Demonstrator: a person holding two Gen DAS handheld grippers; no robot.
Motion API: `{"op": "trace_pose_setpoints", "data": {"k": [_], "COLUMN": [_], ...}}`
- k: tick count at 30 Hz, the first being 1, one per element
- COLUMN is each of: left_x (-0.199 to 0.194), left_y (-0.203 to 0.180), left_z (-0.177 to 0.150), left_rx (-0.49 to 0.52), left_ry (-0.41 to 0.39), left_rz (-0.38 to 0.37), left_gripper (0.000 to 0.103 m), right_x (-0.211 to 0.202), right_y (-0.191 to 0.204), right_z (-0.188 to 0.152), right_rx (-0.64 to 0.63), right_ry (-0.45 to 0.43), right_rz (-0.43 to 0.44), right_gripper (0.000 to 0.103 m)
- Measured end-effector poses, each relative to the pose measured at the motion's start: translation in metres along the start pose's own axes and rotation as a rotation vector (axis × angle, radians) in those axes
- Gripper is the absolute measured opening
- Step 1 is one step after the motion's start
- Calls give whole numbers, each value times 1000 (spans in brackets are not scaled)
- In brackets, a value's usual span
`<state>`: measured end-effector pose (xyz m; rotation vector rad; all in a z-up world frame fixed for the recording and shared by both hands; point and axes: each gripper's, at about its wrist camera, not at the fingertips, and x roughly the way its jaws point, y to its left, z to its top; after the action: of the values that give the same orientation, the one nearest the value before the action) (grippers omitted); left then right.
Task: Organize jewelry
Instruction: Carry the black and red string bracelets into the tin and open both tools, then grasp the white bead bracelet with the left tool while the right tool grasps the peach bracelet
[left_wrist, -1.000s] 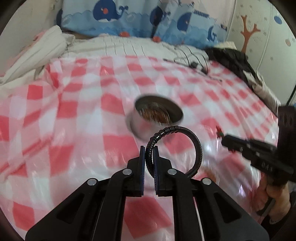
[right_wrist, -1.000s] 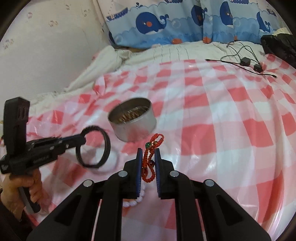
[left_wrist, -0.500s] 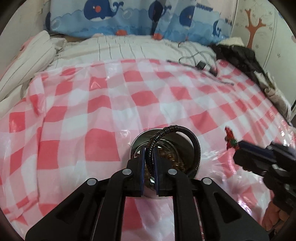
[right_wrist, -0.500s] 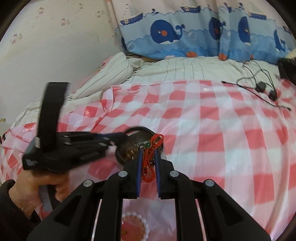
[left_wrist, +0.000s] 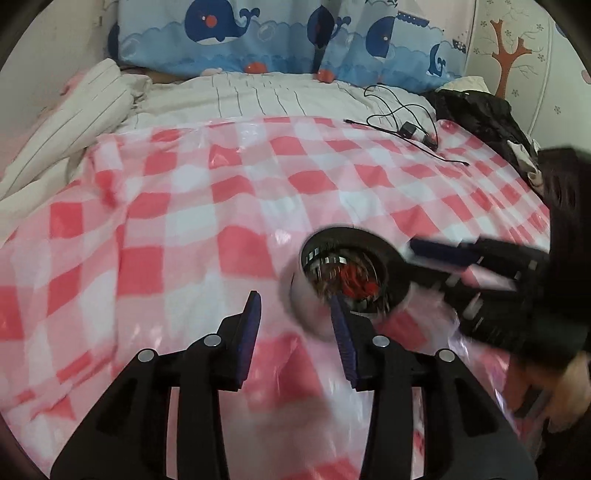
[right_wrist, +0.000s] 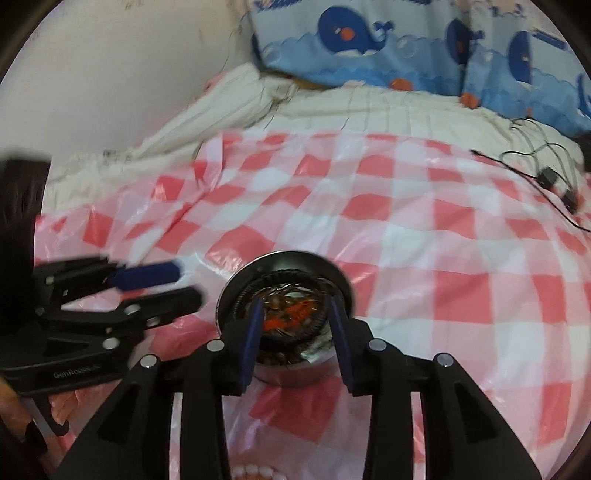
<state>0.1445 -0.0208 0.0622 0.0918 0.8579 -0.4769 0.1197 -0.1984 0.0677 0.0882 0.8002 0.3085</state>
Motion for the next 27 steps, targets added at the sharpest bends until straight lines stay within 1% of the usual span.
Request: {"op": "trace_pose_setpoints", "data": {"k": [3,6,7,10,12,15,23,27], "left_x": [-13,-20,-20,-18,-12,-4,0,2], "left_y": [-11,-35,-43,-68,-80,-88,-84,-86], "left_z": [-22,-46,-52,-65,-71,-76,-77,-77], "left_rx": [27,72,94,164,208,250,257,261], "left_ry": [14,37,46,58,72,91,106,109], "left_rz": [-33,-91,-99,-99,-82,-54,-35,-34], "left_gripper": [38,38,38,38,38,38,38,38], "right_x": [-36,-60,-68,-80,-86,-90,-88,-88], "right_y": [-14,-26,-32,-37,-37,-35,-39,-37], "right_z": [-20,-43,-54,-76,-85,-86,-87,-87], "right_rx": [43,81,103,131,142,139,151,142], "right_ry": [-18,-11,0,38,36,23,29,28], "right_rz": [-17,-39,-41,-63,-74,-69,-81,-82], "right_gripper": [40,47,48,48,48,52,54,56]}}
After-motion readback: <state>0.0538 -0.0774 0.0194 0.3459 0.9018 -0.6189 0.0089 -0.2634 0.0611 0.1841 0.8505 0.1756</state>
